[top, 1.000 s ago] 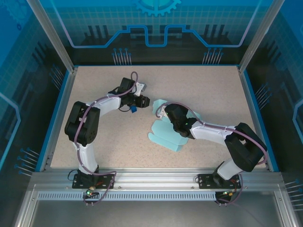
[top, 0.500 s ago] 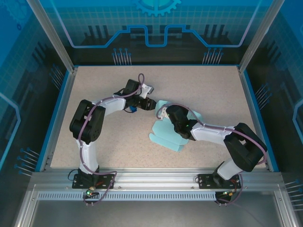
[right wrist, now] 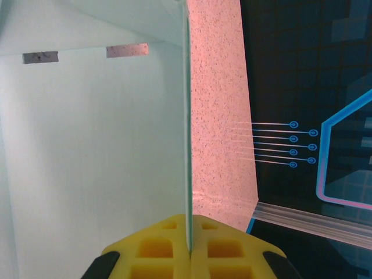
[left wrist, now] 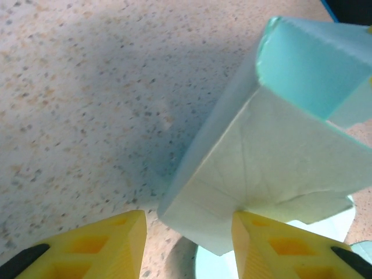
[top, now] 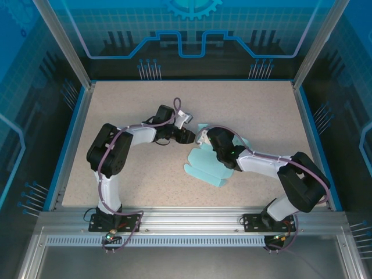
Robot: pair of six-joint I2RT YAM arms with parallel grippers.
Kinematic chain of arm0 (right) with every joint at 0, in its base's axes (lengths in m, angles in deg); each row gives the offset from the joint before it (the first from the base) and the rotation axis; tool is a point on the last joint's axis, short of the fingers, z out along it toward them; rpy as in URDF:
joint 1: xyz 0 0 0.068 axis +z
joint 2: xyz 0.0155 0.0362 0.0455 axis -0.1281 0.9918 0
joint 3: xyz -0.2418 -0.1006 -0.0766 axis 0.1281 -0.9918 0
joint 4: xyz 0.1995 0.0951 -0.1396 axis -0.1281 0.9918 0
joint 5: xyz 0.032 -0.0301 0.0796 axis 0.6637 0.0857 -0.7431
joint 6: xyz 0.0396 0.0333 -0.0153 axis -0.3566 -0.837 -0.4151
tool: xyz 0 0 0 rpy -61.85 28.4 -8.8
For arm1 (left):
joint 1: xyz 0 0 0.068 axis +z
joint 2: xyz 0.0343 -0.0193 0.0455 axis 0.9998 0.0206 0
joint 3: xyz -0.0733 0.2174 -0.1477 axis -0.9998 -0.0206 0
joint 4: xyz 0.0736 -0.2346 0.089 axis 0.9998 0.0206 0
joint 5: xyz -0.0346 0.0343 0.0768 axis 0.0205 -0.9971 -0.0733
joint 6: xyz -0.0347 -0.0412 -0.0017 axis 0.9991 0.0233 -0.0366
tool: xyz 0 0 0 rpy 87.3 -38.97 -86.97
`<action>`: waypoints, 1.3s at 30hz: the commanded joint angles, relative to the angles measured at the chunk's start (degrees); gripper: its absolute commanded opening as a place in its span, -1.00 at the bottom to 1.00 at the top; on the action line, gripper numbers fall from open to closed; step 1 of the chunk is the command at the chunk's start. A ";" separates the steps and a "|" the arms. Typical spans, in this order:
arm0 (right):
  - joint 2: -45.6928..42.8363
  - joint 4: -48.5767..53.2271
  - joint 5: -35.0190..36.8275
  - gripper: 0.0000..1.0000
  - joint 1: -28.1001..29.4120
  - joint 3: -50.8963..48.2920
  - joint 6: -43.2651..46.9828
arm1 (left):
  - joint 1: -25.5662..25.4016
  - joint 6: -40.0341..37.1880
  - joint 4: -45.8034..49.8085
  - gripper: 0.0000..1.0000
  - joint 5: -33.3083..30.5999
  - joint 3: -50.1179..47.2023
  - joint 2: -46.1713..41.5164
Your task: Fold the paper box
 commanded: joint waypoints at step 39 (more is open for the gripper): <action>-4.07 3.61 -11.26 -1.00 -4.00 -1.56 -0.39 | -2.63 -2.34 -8.40 -0.16 7.36 2.73 4.10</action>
